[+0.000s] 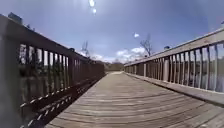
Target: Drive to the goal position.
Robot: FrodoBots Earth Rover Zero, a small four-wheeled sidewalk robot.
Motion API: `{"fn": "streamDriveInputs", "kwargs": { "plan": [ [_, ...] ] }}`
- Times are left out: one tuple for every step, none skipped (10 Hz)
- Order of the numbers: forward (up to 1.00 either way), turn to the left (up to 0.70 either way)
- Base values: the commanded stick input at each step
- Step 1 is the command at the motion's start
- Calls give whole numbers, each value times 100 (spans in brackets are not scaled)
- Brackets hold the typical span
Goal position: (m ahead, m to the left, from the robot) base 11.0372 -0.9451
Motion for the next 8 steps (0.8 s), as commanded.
{"fn": "streamDriveInputs", "kwargs": {
  "plan": [
    [70,-32],
    [70,-35],
    [70,-7],
    [70,0],
    [70,0],
    [70,0],
    [70,0],
    [70,0]
  ]
}}
